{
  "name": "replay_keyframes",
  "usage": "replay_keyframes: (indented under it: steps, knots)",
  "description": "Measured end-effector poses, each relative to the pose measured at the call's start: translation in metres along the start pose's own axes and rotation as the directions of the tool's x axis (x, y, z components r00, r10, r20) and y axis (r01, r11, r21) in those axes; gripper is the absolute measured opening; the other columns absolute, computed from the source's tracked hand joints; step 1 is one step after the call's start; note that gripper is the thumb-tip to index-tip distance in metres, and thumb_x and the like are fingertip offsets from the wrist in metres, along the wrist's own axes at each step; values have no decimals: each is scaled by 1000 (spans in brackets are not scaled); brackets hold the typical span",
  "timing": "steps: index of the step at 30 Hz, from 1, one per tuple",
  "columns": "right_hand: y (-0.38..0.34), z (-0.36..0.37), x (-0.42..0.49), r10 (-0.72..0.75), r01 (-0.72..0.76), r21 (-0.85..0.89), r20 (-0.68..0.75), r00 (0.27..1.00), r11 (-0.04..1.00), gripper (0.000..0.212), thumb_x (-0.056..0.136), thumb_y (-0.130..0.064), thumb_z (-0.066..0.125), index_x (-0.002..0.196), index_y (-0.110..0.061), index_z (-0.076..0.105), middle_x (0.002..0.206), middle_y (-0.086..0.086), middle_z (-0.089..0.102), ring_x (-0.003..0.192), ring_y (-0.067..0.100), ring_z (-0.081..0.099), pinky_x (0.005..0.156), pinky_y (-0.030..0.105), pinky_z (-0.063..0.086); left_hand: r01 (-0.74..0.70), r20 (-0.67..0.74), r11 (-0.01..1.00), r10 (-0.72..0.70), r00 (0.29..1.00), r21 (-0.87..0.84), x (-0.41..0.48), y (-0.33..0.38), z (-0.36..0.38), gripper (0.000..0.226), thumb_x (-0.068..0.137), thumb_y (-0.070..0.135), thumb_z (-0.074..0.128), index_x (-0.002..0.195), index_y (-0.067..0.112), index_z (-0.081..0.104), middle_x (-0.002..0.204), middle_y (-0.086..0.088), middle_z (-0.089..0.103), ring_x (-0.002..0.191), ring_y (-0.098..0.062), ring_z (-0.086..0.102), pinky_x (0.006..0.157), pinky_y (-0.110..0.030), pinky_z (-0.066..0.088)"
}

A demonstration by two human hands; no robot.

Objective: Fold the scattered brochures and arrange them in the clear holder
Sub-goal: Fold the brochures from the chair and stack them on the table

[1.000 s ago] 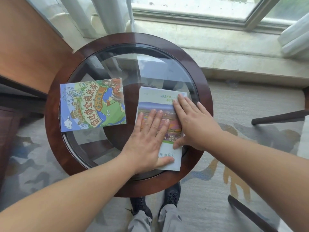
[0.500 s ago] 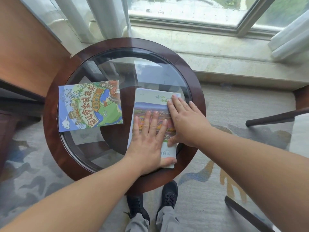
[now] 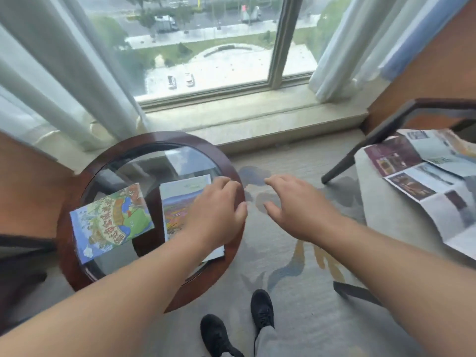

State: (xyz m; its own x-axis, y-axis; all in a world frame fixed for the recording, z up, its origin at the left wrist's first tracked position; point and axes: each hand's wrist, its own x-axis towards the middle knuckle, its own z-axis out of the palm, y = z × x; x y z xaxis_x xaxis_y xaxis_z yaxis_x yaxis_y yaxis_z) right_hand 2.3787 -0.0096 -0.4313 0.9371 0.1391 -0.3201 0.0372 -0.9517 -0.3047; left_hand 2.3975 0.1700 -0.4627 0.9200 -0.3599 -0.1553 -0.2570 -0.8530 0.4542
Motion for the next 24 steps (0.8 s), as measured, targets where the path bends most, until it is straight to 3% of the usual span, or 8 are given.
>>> replay_keyframes:
  steps: [10,14,19,24]
  knots:
    - [122,-122,-167,325,-306,119,-215,921,945,41,96,-35,47,136,-22,50,136,1,52,121,23,52,94,39,46,-411,49,908,409,911,74,18,245,-26,40,93,39,48,130,24,51,134,4,49,119,-19,50,85,-32,43]
    - [192,-135,-233,436,-404,177,-229,870,898,36,95,-34,48,128,-22,55,131,3,54,114,27,54,86,40,48,-489,81,869,483,872,77,13,338,6,39,92,35,51,129,23,50,132,1,51,119,-21,51,84,-31,43]
    - [277,-143,-295,522,-482,213,-209,827,850,39,96,-34,46,132,-20,54,135,3,53,119,27,53,90,40,48,-546,135,835,534,835,73,12,436,53,45,92,35,53,135,22,46,136,-1,49,121,-22,49,82,-28,39]
    - [337,-153,-325,584,-528,270,-205,785,805,38,95,-32,47,130,-20,55,135,3,53,120,26,52,92,38,46,-593,178,802,574,800,78,20,503,80,46,92,35,51,136,21,45,133,-3,51,120,-25,52,92,-37,47]
